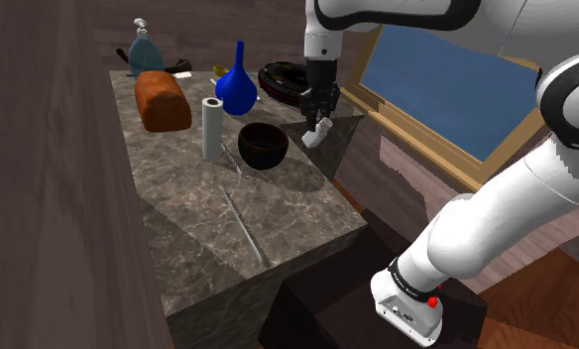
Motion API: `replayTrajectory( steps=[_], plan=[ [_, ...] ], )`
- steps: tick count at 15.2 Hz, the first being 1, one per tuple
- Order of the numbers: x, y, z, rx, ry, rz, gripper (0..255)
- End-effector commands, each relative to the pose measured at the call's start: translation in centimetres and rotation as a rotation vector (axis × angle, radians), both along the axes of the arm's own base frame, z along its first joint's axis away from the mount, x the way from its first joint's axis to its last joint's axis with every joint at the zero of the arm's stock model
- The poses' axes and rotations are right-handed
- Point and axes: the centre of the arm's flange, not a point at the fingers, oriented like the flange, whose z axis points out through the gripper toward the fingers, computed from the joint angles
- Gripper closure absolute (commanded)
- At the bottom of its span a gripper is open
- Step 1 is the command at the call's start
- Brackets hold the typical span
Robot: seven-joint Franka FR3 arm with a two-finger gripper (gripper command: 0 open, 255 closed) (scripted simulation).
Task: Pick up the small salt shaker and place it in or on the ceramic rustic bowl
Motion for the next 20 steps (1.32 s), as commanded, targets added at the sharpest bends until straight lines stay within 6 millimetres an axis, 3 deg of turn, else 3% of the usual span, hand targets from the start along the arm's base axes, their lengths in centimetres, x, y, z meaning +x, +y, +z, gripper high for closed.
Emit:
replayTrajectory(
  steps=[1,13,20],
  plan=[
    [2.9,0.3,0.2,0.000,0.000,0.000,255],
    [19.3,0.8,1.6,0.000,0.000,0.000,255],
    [19.3,0.8,-2.1,0.000,0.000,0.000,255]
  ],
)
